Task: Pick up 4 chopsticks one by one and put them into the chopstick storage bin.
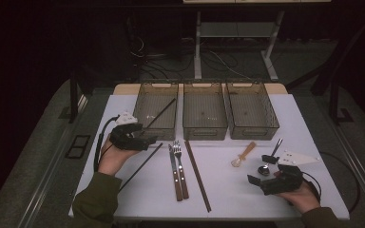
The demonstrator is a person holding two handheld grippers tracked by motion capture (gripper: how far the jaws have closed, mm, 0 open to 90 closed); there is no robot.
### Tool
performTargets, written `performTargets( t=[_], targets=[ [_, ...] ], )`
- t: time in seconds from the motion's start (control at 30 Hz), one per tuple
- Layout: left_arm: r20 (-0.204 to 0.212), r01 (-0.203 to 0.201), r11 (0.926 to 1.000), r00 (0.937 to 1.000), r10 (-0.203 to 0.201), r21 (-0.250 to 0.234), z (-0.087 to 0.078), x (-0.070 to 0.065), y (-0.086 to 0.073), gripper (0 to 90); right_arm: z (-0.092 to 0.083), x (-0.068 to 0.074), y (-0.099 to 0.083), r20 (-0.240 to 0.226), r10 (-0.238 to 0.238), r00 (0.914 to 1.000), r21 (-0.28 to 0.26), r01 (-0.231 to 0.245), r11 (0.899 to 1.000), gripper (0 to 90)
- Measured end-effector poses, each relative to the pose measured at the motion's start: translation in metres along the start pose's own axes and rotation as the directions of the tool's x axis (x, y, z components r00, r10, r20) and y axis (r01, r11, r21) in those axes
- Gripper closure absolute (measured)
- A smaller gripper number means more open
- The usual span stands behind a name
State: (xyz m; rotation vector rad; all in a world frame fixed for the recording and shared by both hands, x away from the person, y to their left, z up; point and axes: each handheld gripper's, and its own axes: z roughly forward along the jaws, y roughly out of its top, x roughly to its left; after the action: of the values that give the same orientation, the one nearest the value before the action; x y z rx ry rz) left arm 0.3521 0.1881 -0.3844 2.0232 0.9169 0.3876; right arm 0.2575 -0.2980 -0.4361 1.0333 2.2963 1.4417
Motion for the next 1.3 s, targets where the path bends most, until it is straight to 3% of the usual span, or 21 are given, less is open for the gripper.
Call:
performTargets(
  t=[0.3, 0.63, 0.83, 1.13, 1.3],
  targets=[
    [-0.018, -0.002, 1.0, 0.9998, 0.002, -0.009, -0.013, -0.012, -0.023, 18.9, 0.001, -0.002, 0.001, 0.0, 0.01, 1.0, -0.008, -0.01, 1.0, 1.3],
    [-0.015, -0.008, 0.9998, 0.9999, 0.009, 0.018, -0.023, -0.023, -0.043, 18.9, 0.0, -0.002, 0.001, -0.003, 0.007, 1.0, -0.005, -0.007, 1.0, 1.3],
    [-0.003, 0.007, 0.9993, 1.0, -0.007, 0.036, -0.024, -0.024, -0.058, 19.2, -0.001, -0.001, 0.0, 0.005, 0.005, 1.0, -0.001, -0.005, 1.0, 1.3],
    [0.015, 0.006, 0.9952, 0.9999, -0.007, 0.098, -0.018, -0.025, -0.073, 23.4, -0.002, 0.001, 0.0, 0.015, 0.009, 0.9998, -0.001, -0.009, 1.0, 1.3],
    [0.016, 0.015, 0.9948, 0.9997, -0.017, 0.101, -0.018, -0.022, -0.074, 32.9, -0.003, 0.0, -0.001, 0.016, 0.012, 0.9998, -0.003, -0.012, 1.0, 1.3]
  ],
)
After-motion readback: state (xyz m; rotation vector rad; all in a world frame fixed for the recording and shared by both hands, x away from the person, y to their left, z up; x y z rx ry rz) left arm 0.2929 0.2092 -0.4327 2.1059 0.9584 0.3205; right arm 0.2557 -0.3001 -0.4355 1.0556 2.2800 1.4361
